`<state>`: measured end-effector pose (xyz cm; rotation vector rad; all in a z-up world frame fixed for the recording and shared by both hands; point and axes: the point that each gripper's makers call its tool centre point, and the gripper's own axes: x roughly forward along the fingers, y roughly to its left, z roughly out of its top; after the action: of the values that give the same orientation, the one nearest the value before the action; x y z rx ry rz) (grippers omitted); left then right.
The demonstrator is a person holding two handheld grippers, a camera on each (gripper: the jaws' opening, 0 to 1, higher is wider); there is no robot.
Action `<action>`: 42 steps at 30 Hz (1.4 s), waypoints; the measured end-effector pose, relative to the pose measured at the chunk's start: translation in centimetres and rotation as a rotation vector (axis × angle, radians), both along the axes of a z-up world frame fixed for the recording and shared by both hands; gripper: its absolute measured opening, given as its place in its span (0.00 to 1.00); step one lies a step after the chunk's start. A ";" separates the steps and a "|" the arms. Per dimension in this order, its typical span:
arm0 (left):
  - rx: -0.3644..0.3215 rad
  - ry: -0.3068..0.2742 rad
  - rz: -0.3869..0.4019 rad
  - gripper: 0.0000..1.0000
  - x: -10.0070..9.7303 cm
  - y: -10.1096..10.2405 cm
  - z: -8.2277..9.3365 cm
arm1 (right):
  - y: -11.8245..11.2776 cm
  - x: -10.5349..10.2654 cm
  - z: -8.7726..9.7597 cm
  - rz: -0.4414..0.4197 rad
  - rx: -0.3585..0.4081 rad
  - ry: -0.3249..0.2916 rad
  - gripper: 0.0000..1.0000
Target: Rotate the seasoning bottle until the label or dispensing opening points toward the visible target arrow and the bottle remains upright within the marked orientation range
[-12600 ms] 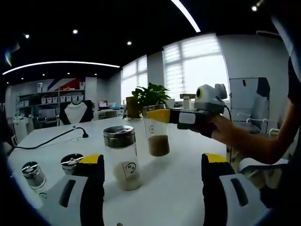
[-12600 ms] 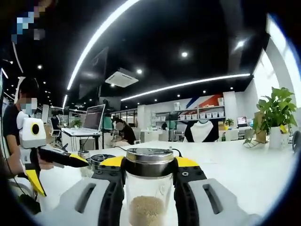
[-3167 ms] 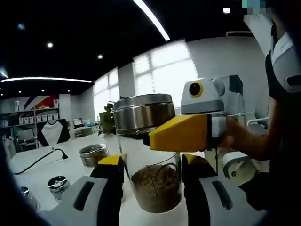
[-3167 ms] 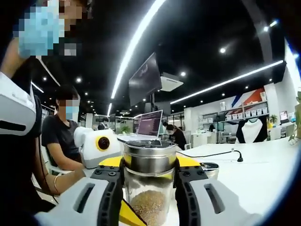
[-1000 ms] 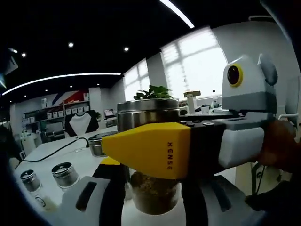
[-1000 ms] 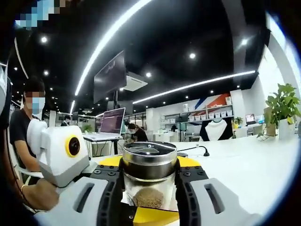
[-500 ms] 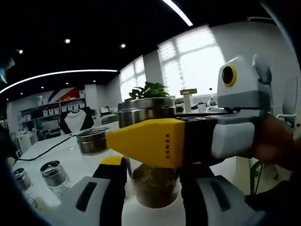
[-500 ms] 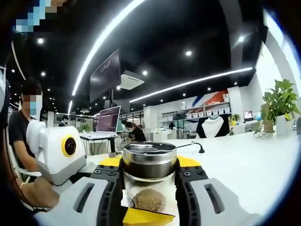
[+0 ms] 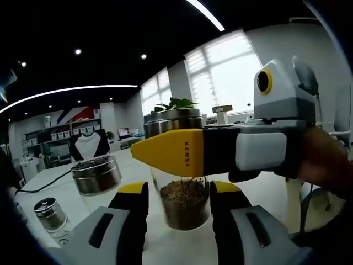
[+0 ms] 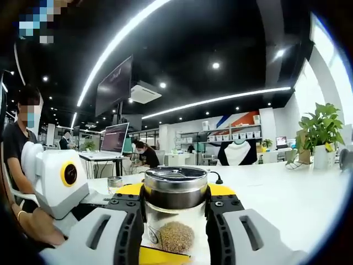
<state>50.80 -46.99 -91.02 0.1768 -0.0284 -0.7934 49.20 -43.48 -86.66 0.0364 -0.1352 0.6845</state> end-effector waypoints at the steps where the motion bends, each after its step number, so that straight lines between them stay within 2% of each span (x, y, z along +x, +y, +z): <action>1: 0.001 0.004 0.002 0.47 0.2 -0.1 -0.2 | 0.0 0.0 -0.1 -0.004 -0.004 0.001 0.40; 4: 0.000 0.012 0.005 0.47 0.3 -0.3 -0.5 | -0.3 0.0 -0.2 -0.017 -0.007 0.000 0.40; 6: 0.005 0.024 0.006 0.46 0.5 -0.5 -0.9 | -1.4 2.0 -0.2 -0.023 -0.011 0.006 0.40; 12: 0.017 0.047 0.014 0.46 1.0 -0.4 -2.0 | -3.0 4.7 -0.3 -0.030 -0.036 0.011 0.40; 16: -0.003 0.054 0.019 0.44 1.2 -0.3 -2.1 | -3.6 5.7 -0.2 -0.032 -0.032 0.011 0.40; 22: 0.007 0.070 0.011 0.44 1.3 -0.7 -2.7 | -4.2 7.4 -0.6 -0.027 -0.030 0.025 0.40; 34: 0.015 0.094 0.020 0.43 1.5 -0.6 -3.5 | -4.2 8.0 -1.8 -0.010 -0.029 0.056 0.40; 42: 0.020 0.093 0.018 0.43 1.4 -0.6 -3.5 | -4.1 7.8 -1.6 0.000 -0.019 0.030 0.40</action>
<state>52.25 -47.61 -94.53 0.1584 0.0688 -0.7832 57.00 -47.55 -88.28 0.0279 -0.1001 0.6854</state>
